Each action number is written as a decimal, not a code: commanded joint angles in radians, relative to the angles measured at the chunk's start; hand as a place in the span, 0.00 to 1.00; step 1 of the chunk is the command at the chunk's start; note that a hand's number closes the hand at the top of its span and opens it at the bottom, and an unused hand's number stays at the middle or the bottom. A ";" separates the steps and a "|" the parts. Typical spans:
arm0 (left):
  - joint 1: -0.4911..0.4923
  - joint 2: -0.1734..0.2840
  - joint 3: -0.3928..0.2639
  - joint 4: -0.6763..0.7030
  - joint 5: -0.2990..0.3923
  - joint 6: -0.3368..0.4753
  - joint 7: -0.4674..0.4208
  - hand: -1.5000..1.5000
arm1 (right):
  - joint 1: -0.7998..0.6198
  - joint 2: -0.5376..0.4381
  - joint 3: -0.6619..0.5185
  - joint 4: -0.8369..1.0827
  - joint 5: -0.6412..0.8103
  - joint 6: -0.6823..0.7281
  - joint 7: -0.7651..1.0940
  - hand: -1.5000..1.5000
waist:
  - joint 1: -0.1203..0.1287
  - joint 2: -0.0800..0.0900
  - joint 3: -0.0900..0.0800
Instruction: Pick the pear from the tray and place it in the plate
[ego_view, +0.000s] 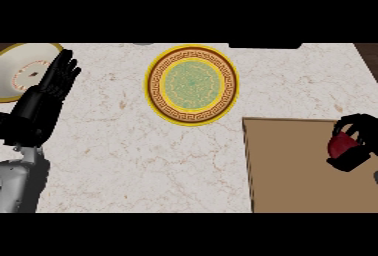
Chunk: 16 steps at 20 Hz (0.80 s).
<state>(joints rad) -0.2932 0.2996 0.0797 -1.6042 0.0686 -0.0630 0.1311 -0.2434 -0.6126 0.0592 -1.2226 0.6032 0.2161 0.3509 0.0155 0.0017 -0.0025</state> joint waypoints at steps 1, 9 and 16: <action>0.005 -0.011 -0.003 -0.036 0.002 0.006 -0.001 0.50 | -0.045 -0.092 0.014 0.142 0.149 -0.138 -0.168 1.00 | 0.018 0.007 0.005; 0.038 0.010 0.021 -0.008 0.007 -0.033 -0.009 0.50 | -0.221 -0.039 -0.020 0.156 0.141 -0.199 -0.284 1.00 | -0.003 -0.001 0.003; 0.027 0.005 0.030 0.033 -0.007 -0.028 -0.051 0.50 | -0.212 0.050 -0.056 -0.125 -0.039 -0.152 -0.364 1.00 | -0.026 -0.007 0.002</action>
<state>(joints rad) -0.2674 0.2945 0.0977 -1.5901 0.0572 -0.0768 0.0997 -0.4415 -0.6254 0.0146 -1.2418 0.6413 0.0569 0.0222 -0.0039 -0.0040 -0.0004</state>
